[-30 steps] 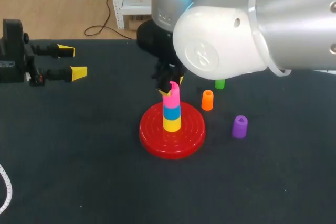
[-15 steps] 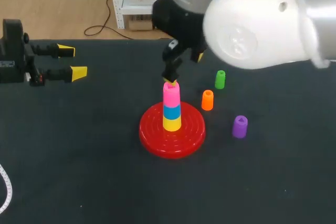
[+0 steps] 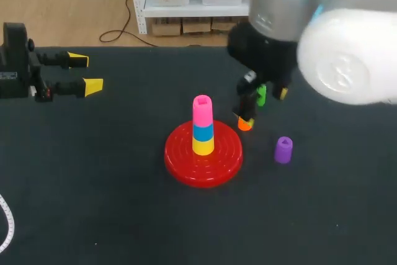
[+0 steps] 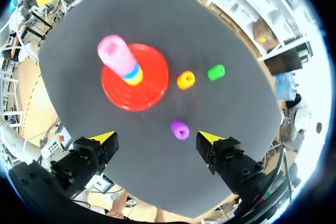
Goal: Pick up and stack the cylinders on the red base in this order: pink,purple,orange,green
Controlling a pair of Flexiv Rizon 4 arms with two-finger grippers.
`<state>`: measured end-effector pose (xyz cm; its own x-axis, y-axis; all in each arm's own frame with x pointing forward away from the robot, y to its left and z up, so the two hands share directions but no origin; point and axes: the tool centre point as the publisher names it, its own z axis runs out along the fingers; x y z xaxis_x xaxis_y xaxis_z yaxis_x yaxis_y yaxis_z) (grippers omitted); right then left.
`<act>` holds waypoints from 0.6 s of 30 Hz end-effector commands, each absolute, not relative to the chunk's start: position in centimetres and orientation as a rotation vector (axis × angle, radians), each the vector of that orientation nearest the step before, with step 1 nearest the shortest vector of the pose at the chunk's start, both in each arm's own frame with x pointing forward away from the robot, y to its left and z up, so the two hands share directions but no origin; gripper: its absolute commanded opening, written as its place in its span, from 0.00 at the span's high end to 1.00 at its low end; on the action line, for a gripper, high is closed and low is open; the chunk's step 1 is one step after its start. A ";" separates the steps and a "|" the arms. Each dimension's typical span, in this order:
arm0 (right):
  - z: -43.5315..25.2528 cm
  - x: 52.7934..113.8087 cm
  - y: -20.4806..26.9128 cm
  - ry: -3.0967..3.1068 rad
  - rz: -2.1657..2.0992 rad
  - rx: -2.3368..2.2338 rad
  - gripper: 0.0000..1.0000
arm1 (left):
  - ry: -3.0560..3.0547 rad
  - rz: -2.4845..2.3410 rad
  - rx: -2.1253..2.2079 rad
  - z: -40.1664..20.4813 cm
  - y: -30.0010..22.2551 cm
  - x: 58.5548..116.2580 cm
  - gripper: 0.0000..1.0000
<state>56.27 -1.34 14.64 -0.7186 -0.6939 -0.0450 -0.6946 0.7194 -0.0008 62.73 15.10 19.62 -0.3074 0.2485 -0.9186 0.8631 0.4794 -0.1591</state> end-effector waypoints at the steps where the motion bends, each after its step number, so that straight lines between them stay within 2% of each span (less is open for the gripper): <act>1: 13.2 54.5 -3.8 2.810 0.071 -1.077 0.00 | 1.804 -0.842 0.934 19.4 15.1 62.7 0.00; 18: 7.1 55.0 -6.9 2.980 0.009 -0.894 0.00 | 1.804 -0.842 0.934 19.4 15.1 62.7 0.00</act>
